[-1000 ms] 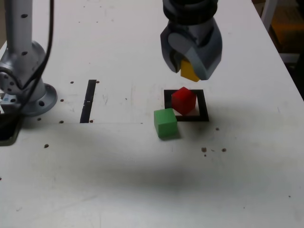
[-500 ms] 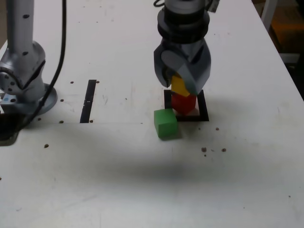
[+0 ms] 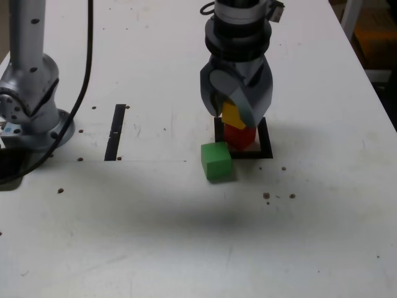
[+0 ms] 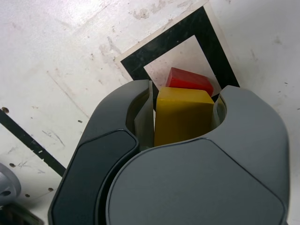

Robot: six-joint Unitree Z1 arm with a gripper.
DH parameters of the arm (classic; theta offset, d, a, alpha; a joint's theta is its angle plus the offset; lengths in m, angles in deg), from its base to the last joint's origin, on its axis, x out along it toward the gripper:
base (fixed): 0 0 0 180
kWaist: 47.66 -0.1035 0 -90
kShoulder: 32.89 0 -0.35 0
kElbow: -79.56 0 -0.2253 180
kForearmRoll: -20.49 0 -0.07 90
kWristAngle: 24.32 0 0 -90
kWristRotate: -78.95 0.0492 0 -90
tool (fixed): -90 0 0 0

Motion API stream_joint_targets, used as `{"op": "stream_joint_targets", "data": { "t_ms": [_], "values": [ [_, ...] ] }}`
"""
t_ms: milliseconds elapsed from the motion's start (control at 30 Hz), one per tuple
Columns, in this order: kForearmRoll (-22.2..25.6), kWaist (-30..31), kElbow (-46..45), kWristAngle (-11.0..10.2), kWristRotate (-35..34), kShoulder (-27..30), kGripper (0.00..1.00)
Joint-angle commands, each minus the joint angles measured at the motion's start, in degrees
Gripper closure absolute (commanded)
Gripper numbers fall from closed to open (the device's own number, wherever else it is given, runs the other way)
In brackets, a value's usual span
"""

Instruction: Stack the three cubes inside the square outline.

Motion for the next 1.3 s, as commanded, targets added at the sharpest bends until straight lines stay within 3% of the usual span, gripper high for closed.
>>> {"op": "stream_joint_targets", "data": {
  "t_ms": [0, 167, 767, 1033, 1267],
  "values": [
    [-0.4, -0.2, -0.2, -0.1, 0.1, -0.2, 0.55],
    [-0.7, -0.5, -0.9, -0.1, 0.2, -0.4, 0.46],
    [-1.5, -0.6, -1.0, -0.3, 0.2, -0.9, 0.32],
    [-0.1, -0.6, -0.5, -0.9, 0.2, 0.3, 0.31],
    [3.6, -0.6, 0.2, -2.6, -1.1, 4.5, 0.31]
  ]
}}
